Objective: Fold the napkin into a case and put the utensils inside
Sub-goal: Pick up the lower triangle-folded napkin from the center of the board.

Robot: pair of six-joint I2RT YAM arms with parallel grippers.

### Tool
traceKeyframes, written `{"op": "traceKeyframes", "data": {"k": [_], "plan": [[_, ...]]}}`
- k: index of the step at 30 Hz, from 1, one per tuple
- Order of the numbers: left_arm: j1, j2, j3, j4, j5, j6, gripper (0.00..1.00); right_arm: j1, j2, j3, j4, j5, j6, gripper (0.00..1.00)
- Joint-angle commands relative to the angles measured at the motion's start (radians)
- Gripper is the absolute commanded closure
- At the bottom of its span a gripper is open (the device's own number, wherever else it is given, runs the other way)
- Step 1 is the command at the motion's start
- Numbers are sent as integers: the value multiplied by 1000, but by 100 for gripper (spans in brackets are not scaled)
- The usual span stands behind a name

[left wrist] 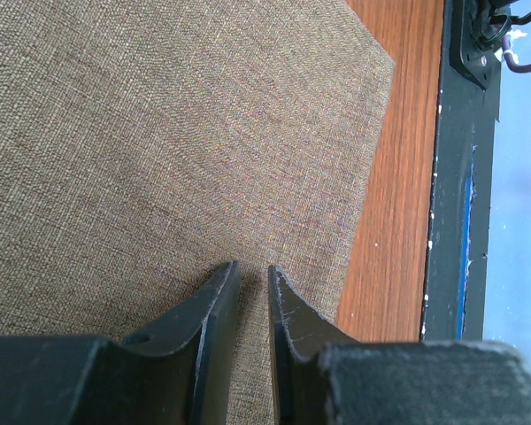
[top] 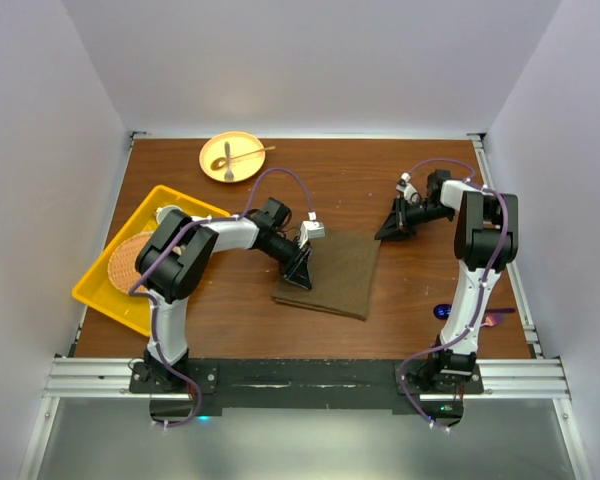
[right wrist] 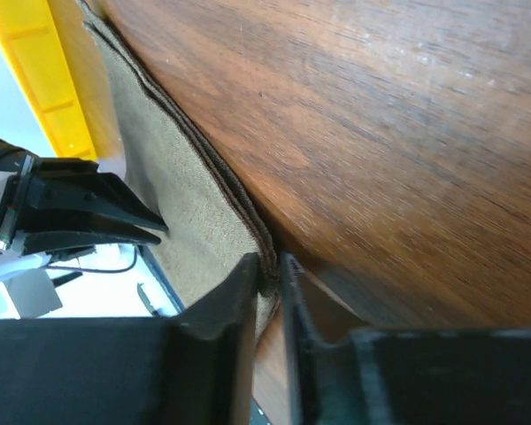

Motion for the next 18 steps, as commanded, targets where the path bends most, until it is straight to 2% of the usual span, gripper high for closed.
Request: {"op": "traceKeyframes", "data": {"k": [1, 3, 7, 9, 10, 11, 13, 14, 18], "plan": [[-3, 40, 1, -14, -59, 30, 75, 10, -58, 24, -8, -51, -56, 94], [-5, 43, 4, -11, -61, 26, 75, 22, -70, 29, -15, -61, -77, 100], [-2, 31, 7, -8, -58, 23, 74, 51, -92, 33, -30, -44, -151, 100], [12, -33, -20, 73, -35, -5, 72, 62, -95, 32, -30, -27, -162, 100], [18, -63, -57, 125, -38, -32, 67, 67, -96, 32, -33, -25, -171, 100], [26, -93, -69, 233, -44, -92, 65, 67, -101, 30, -31, -21, -174, 100], [20, -161, -74, 297, -77, -121, 63, 67, -109, 32, -31, -9, -182, 100], [-3, -175, -66, 384, -100, -128, 62, 67, -113, 32, -31, -8, -183, 100], [-89, -166, -8, 466, -218, -56, 64, 67, -118, 35, -31, -18, -173, 100]]}}
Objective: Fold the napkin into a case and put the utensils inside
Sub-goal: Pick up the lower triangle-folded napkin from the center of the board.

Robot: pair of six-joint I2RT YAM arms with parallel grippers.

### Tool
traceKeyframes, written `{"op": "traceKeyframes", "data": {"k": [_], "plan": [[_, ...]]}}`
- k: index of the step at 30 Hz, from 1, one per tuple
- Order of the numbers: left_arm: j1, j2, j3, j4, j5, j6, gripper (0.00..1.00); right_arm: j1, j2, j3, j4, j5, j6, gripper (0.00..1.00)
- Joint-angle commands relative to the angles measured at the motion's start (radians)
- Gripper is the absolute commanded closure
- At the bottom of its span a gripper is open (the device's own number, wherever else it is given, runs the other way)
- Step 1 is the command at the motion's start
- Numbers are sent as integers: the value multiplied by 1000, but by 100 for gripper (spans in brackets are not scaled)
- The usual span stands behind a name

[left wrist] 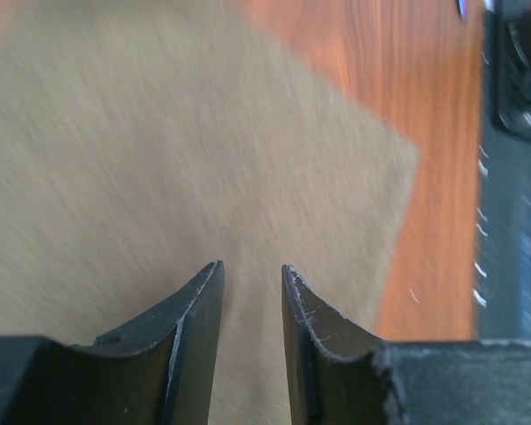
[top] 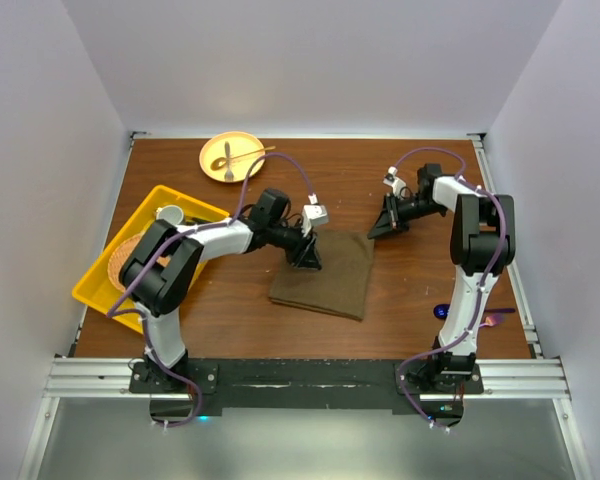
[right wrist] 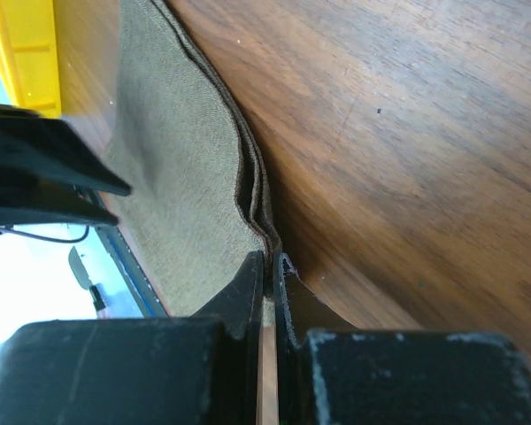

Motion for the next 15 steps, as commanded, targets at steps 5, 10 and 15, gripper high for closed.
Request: {"op": "traceKeyframes", "data": {"k": [5, 10, 15], "plan": [[-176, 71, 179, 279, -189, 130, 69, 5, -68, 29, -17, -30, -13, 100], [-213, 174, 259, 338, -241, 143, 75, 11, -81, 19, -19, -31, -3, 100], [-255, 244, 300, 298, -244, 171, 79, 14, -87, 7, -14, -40, 10, 100]]}}
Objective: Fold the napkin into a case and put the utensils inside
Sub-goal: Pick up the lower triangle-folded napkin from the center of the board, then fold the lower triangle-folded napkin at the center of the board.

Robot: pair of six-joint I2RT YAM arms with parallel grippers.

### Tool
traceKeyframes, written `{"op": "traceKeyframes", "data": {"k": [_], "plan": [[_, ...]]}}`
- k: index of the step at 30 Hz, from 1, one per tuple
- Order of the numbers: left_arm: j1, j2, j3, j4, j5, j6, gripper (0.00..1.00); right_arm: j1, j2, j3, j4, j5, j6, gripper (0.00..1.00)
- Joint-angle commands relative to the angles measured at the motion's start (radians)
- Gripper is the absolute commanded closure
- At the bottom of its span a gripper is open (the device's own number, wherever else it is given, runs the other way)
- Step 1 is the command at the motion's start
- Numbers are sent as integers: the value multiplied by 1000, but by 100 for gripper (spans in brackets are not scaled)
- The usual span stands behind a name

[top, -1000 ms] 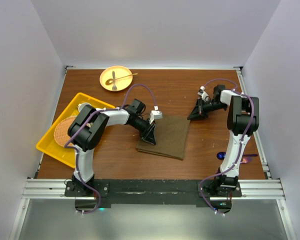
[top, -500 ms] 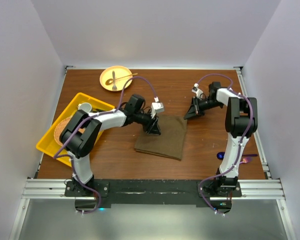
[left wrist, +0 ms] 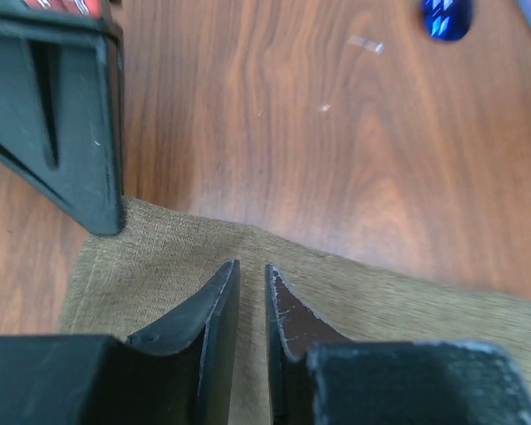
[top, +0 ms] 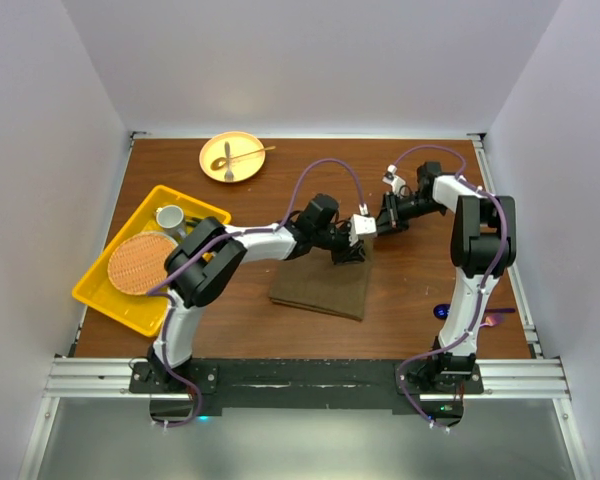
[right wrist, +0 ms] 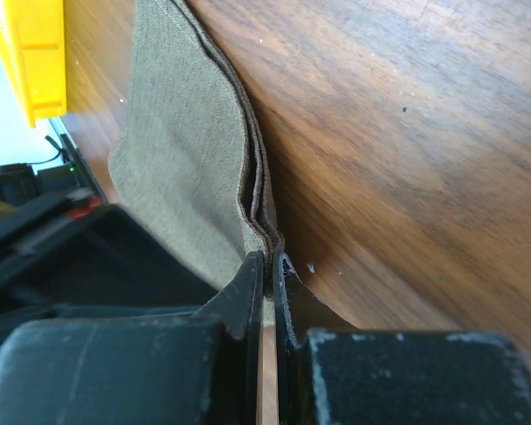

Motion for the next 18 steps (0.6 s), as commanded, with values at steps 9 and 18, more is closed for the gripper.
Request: {"op": "traceKeyframes", "data": {"k": [9, 18], "plan": [[-32, 146, 116, -125, -105, 40, 84, 10, -114, -26, -37, -91, 32, 100], [-7, 34, 61, -52, -45, -43, 68, 36, -119, -131, -33, -67, 11, 100]]}}
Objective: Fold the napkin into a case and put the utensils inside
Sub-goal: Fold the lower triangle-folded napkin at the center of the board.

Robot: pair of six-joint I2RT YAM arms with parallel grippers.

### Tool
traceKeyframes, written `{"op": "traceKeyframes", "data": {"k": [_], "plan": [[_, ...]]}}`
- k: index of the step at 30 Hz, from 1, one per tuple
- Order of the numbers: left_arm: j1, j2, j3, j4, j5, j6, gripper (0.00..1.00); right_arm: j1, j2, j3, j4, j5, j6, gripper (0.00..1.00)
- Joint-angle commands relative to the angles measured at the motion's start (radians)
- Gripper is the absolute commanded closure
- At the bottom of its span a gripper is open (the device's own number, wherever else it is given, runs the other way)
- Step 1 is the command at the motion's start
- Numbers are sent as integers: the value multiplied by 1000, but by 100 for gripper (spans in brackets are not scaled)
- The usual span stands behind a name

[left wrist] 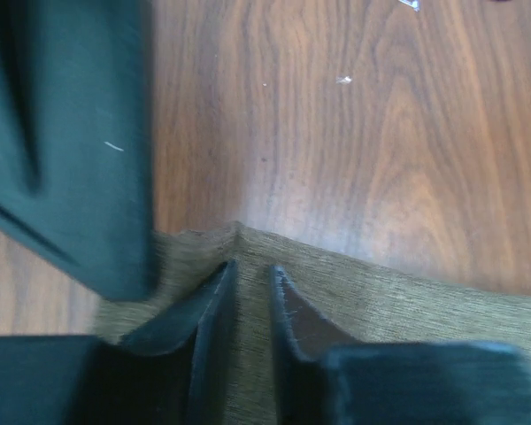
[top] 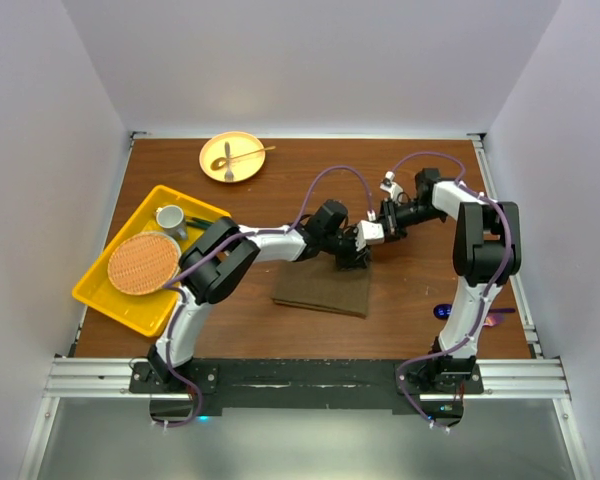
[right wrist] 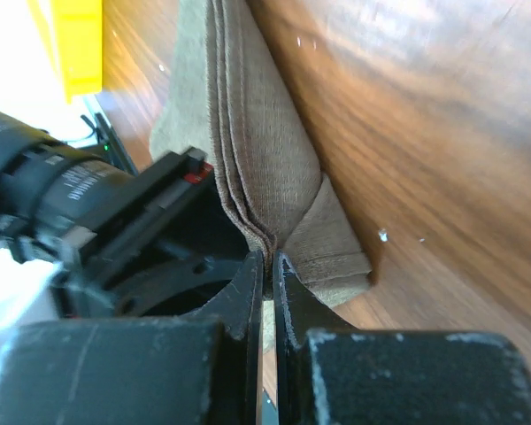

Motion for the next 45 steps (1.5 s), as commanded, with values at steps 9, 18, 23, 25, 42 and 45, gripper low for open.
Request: {"op": "traceKeyframes", "data": {"k": [9, 18, 23, 25, 42, 45], "plan": [[25, -329, -108, -345, 13, 104, 73, 14, 0, 24, 8, -7, -21, 100], [153, -328, -304, -358, 16, -153, 96, 43, -31, 13, -76, -35, -130, 100], [184, -281, -337, -299, 21, -279, 99, 60, -44, -1, -114, -24, -181, 100], [192, -267, -345, -298, 22, -334, 100, 66, -61, -17, -137, -15, -218, 100], [233, -274, -390, -243, 7, -423, 100, 158, -6, -104, -93, 230, -311, 100], [276, -340, -432, -171, 63, -448, 98, 158, 15, -65, -110, 273, -323, 100]]}}
